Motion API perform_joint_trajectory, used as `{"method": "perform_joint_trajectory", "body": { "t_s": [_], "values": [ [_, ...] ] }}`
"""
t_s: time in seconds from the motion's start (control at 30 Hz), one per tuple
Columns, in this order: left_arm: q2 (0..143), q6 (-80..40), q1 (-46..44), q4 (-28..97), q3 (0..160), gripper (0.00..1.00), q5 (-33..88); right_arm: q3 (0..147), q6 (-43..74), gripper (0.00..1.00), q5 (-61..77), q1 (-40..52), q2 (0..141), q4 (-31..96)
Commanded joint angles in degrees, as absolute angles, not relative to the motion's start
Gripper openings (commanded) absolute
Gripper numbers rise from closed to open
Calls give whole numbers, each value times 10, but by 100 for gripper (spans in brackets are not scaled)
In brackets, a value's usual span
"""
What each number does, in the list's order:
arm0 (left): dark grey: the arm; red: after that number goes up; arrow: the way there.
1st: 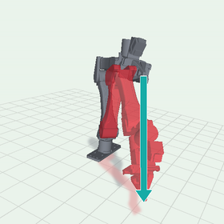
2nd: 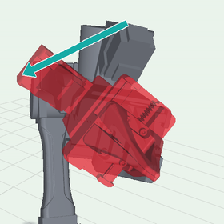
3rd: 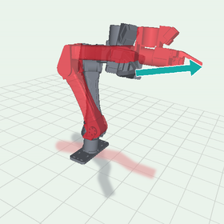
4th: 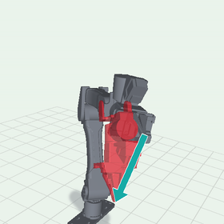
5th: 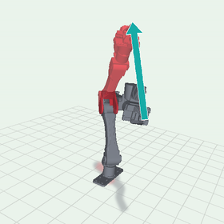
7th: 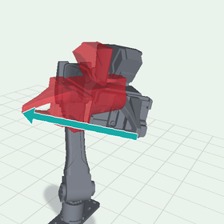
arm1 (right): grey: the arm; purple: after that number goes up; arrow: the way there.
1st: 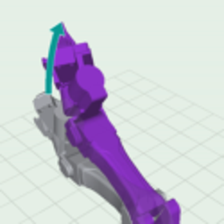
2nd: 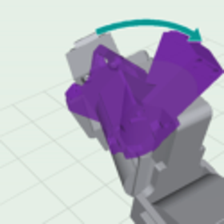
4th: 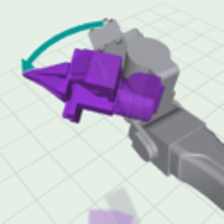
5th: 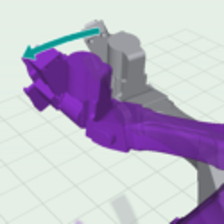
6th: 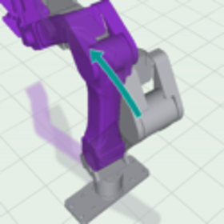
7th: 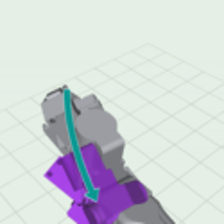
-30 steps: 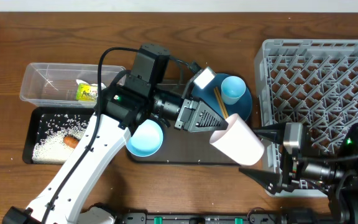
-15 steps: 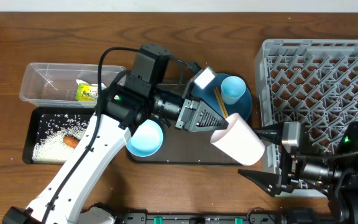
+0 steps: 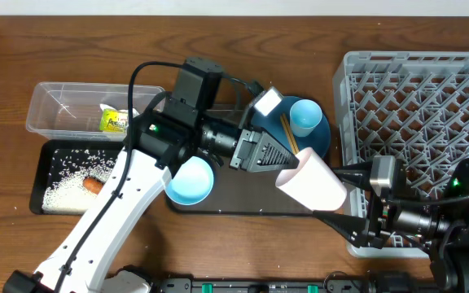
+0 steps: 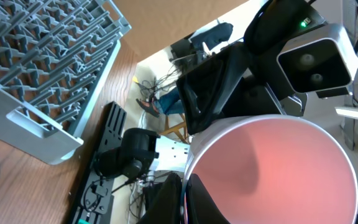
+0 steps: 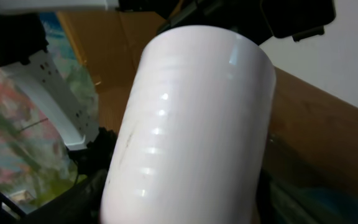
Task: Sort waste into correct bins and load items into the dishwasher rack
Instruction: 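Grasp the pink cup with the right gripper and release the left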
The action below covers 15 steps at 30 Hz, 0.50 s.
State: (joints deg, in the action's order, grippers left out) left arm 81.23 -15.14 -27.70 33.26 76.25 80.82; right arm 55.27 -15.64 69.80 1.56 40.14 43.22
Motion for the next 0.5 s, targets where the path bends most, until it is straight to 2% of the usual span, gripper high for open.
{"method": "perform_joint_trajectory", "body": {
  "t_s": [0.0, 0.23, 0.47],
  "values": [
    [813, -146, -277, 334, 762, 6, 805, 549, -146, 66, 701, 16, 404, 429],
    [813, -146, -298, 334, 762, 6, 805, 549, -51, 63, 615, 16, 404, 389],
    [813, -146, -322, 334, 762, 7, 805, 549, -9, 62, 606, 16, 404, 352]
  ]
}}
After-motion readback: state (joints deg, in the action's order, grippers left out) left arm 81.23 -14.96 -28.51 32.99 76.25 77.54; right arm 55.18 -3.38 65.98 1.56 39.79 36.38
